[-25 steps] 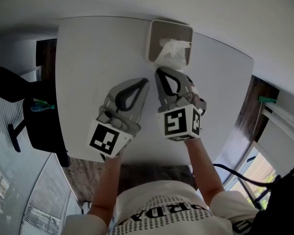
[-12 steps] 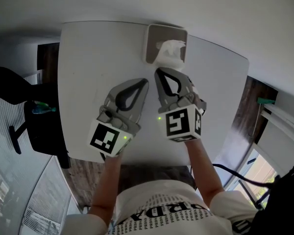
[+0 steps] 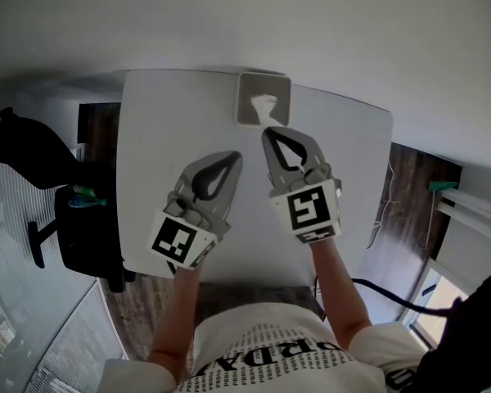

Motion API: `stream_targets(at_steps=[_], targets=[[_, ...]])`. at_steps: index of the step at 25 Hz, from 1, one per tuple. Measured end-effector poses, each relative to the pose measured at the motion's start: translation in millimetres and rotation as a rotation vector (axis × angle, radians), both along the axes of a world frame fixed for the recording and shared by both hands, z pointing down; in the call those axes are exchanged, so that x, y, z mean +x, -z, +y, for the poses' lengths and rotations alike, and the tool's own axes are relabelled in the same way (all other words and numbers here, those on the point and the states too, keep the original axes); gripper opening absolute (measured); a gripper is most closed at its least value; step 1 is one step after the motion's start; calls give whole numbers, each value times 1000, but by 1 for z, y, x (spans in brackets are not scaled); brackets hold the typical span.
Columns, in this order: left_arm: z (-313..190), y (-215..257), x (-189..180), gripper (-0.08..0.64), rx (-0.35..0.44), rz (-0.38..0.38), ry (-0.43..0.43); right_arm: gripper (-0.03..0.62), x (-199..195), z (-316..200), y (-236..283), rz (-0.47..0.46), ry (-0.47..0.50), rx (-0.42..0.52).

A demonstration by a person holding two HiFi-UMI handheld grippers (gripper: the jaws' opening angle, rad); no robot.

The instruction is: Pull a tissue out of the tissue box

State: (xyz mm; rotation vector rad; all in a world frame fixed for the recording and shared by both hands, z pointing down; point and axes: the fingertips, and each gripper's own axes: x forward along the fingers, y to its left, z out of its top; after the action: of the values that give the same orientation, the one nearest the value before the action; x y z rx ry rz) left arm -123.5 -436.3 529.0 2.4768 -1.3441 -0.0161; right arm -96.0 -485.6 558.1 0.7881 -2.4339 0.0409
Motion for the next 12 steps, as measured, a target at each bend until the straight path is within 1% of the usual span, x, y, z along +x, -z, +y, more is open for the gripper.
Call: stream_targets(at_steps=[5, 10, 12], targets=[[23, 31, 6, -8, 15, -15, -9, 9, 13, 8, 41, -57, -27, 4], [45, 60, 16, -8, 23, 4, -27, 9, 28, 22, 79, -135, -36, -22], [51, 74, 20, -8, 38, 7, -29, 9, 34, 29, 92, -170, -46, -35]])
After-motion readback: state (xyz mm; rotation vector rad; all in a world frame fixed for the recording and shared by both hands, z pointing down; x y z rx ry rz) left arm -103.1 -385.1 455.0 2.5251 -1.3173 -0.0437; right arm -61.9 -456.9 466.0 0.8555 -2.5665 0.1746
